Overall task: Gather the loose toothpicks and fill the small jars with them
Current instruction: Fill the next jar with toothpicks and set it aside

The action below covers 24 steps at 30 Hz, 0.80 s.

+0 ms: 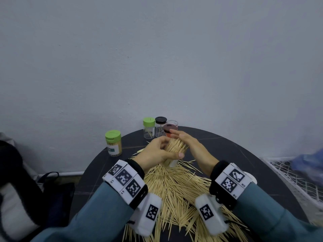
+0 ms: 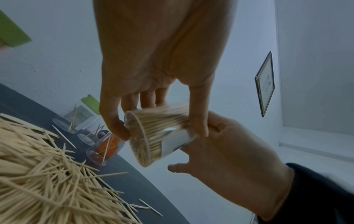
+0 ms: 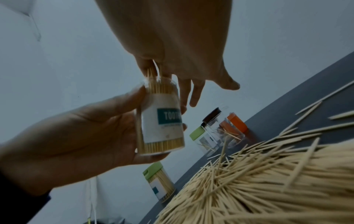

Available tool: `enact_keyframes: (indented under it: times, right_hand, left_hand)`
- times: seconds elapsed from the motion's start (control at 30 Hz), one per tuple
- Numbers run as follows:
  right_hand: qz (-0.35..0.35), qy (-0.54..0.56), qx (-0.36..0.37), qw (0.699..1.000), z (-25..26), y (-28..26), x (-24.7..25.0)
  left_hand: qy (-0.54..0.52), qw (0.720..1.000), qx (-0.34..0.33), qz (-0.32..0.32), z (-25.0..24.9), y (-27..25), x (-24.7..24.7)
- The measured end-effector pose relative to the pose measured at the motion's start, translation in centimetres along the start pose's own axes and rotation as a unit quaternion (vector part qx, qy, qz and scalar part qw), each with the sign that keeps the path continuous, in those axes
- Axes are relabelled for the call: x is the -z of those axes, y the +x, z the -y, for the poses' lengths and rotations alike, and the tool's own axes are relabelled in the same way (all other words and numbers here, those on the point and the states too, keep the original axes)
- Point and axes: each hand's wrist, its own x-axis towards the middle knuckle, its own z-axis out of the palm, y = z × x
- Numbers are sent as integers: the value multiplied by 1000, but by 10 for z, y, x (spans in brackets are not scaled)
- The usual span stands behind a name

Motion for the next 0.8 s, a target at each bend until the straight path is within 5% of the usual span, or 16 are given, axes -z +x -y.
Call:
enact_keyframes:
  times: [0.4, 0.8]
  right_hand:
    - [28, -99, -40, 994, -14, 9, 5]
    - [38, -53, -52, 997, 0, -6, 19]
  left_hand:
    - [-4, 1000, -15, 8, -1, -3, 0]
    - [-22, 999, -39, -1, 1, -2, 6]
